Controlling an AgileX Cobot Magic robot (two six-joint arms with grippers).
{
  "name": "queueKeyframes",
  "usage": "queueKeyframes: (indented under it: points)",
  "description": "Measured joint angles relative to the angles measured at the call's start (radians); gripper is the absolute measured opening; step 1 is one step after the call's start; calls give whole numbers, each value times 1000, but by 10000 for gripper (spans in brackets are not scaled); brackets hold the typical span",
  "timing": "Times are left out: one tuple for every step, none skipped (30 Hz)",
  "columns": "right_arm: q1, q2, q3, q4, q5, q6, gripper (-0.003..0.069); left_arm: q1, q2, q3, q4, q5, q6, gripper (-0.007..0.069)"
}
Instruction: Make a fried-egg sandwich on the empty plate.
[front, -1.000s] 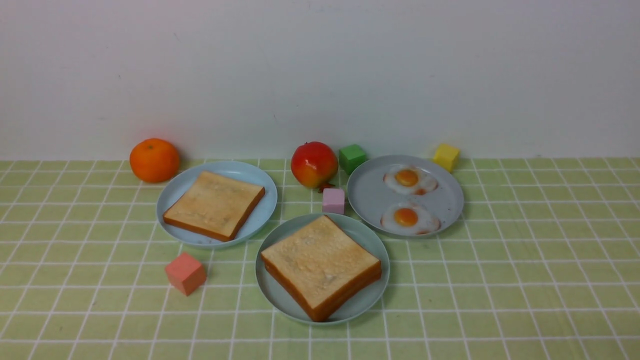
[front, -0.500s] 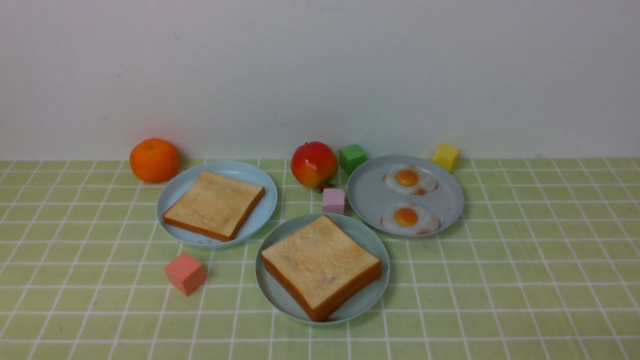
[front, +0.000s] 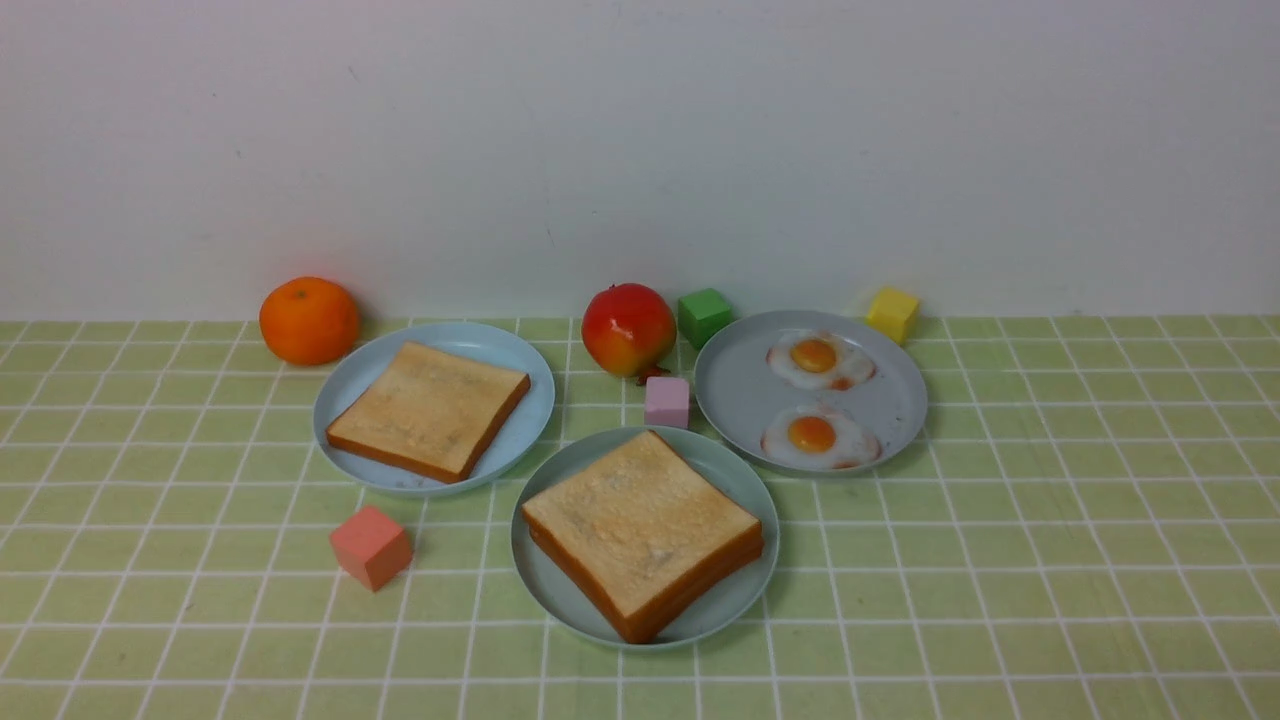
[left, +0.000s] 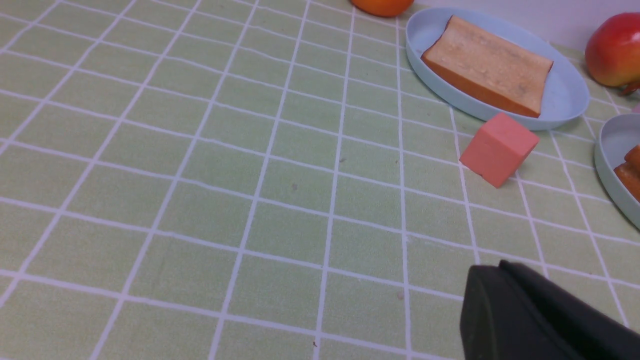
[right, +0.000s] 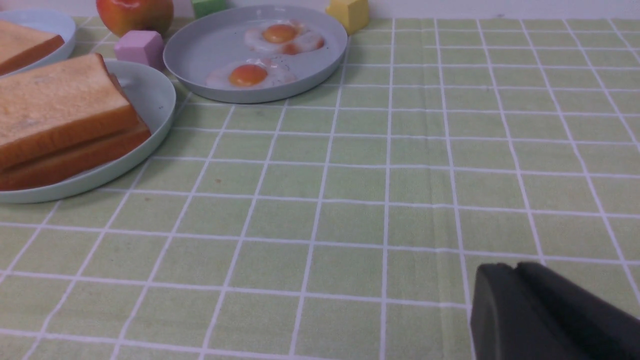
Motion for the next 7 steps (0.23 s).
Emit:
queueKeyframes:
  points:
    - [0, 0, 0, 0, 0, 0, 59, 0, 0, 0, 0, 0, 0, 2]
    - [0, 0, 0, 0, 0, 0, 60, 0, 0, 0, 0, 0, 0, 2]
    - [0, 0, 0, 0, 0, 0, 61, 0, 0, 0, 0, 0, 0, 2]
    - [0, 0, 0, 0, 0, 0, 62, 0, 0, 0, 0, 0, 0, 2]
    - [0, 0, 0, 0, 0, 0, 64, 0, 0, 0, 0, 0, 0, 3]
    - [0, 0, 0, 0, 0, 0, 66, 0, 0, 0, 0, 0, 0, 4]
    - [0, 0, 0, 0, 0, 0, 67, 0, 0, 0, 0, 0, 0, 4]
